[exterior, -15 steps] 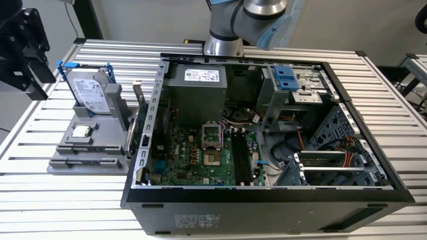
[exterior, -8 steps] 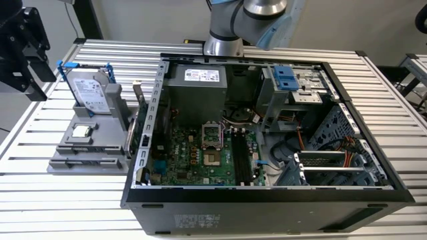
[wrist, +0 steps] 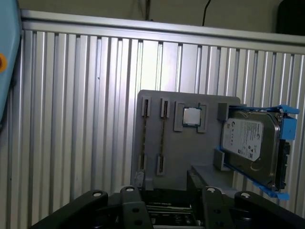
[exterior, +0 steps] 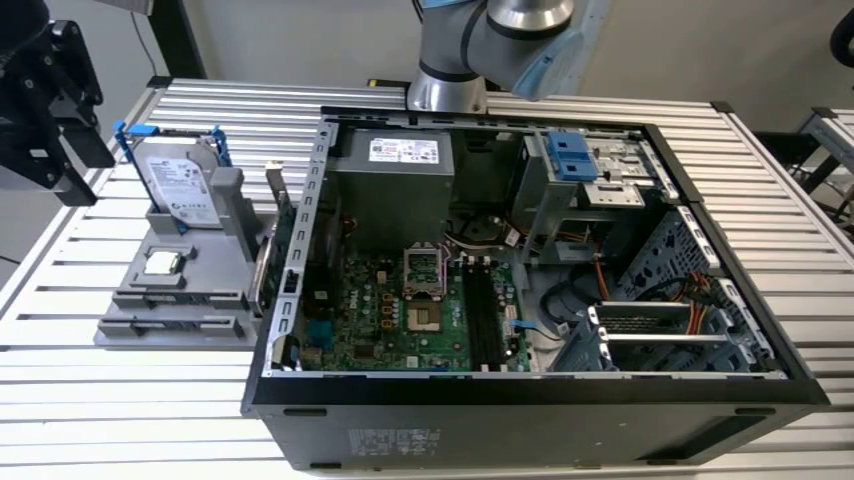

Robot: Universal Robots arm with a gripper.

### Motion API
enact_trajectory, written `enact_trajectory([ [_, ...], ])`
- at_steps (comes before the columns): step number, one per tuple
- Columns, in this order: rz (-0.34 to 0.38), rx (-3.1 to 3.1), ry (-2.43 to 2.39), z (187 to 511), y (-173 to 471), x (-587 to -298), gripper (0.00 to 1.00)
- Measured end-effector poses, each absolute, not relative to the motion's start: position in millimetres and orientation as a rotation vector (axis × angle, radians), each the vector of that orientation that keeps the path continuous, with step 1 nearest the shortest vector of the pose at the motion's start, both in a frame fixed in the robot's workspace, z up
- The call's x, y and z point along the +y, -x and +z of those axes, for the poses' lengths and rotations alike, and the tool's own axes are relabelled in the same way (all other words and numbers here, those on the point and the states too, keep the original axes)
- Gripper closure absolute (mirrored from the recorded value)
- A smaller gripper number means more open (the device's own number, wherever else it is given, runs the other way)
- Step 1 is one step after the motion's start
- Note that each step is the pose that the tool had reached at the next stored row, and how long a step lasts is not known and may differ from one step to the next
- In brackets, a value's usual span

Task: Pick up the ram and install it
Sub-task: 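Pick up the ram and move it above insertion slot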

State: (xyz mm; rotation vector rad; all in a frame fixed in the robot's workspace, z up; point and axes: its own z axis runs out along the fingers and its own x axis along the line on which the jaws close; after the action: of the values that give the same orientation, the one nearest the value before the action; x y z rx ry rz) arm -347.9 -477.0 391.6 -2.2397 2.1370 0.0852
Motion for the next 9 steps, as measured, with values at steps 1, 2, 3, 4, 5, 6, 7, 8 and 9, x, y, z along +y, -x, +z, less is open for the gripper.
enact_trajectory([
  [1, 0.085, 2.137, 2.240, 391.2, 347.9, -477.0, 0.00],
  [2, 0.085, 2.137, 2.240, 390.9, 347.9, -477.0, 0.00],
  [3, 0.085, 2.137, 2.240, 390.8, 347.9, -477.0, 0.00],
  [4, 0.085, 2.137, 2.240, 390.6, 347.9, -477.0, 0.00],
  [5, 0.085, 2.137, 2.240, 390.1, 347.9, -477.0, 0.00],
  [6, 0.085, 2.137, 2.240, 389.4, 347.9, -477.0, 0.00],
  [7, 0.085, 2.137, 2.240, 388.9, 347.9, -477.0, 0.00],
  [8, 0.085, 2.137, 2.240, 388.4, 347.9, -477.0, 0.00],
  [9, 0.085, 2.137, 2.240, 387.8, 347.9, -477.0, 0.00],
])
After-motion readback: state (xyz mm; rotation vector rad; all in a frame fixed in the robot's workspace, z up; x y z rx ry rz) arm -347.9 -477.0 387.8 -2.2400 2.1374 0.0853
